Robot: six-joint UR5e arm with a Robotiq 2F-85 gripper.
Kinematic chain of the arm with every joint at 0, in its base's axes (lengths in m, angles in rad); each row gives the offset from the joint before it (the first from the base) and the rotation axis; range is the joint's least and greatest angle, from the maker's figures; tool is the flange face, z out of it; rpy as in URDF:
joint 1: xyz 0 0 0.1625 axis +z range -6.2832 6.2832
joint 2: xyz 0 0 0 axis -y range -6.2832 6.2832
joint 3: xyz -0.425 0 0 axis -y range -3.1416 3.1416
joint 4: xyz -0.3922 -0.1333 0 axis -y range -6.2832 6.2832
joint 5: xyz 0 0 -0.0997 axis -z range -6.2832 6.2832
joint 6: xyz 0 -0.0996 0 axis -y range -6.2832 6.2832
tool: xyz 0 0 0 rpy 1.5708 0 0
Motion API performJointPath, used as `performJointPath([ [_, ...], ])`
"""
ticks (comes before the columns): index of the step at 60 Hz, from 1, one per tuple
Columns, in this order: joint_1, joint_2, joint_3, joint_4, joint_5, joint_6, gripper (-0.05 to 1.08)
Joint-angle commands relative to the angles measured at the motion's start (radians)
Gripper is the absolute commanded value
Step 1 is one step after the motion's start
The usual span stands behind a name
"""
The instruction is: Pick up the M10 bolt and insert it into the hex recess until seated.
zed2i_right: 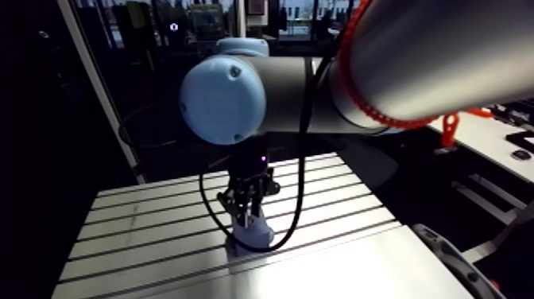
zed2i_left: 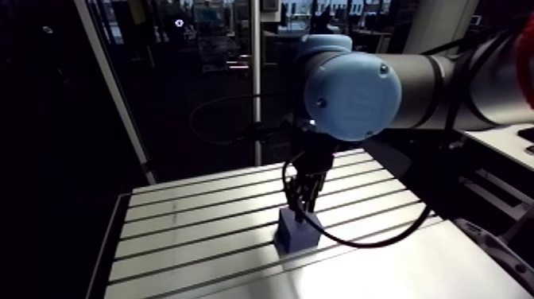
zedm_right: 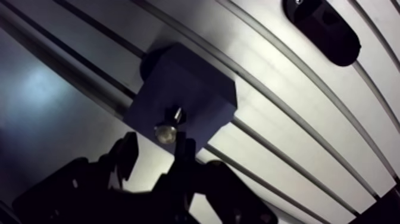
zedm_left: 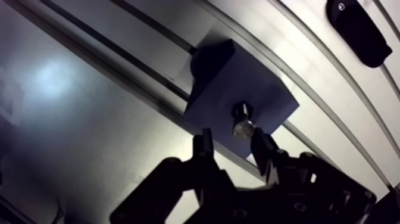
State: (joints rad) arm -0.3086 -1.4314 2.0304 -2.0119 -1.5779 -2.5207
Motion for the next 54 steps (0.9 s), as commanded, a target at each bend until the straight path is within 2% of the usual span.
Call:
performJointPath([
  [1, 0.005, -0.002, 0.011, -0.005, -0.004, -0.018, 0.01],
  [24, -0.001, 0.001, -0.002, -0.027, -0.001, -0.005, 0.01],
  [37, -0.003, -0.001, -0.005, -0.060, 0.006, 0.035, 0.01],
  [54, -0.004, 0.002, -0.006, -0.101, -0.007, 0.144, 0.01],
])
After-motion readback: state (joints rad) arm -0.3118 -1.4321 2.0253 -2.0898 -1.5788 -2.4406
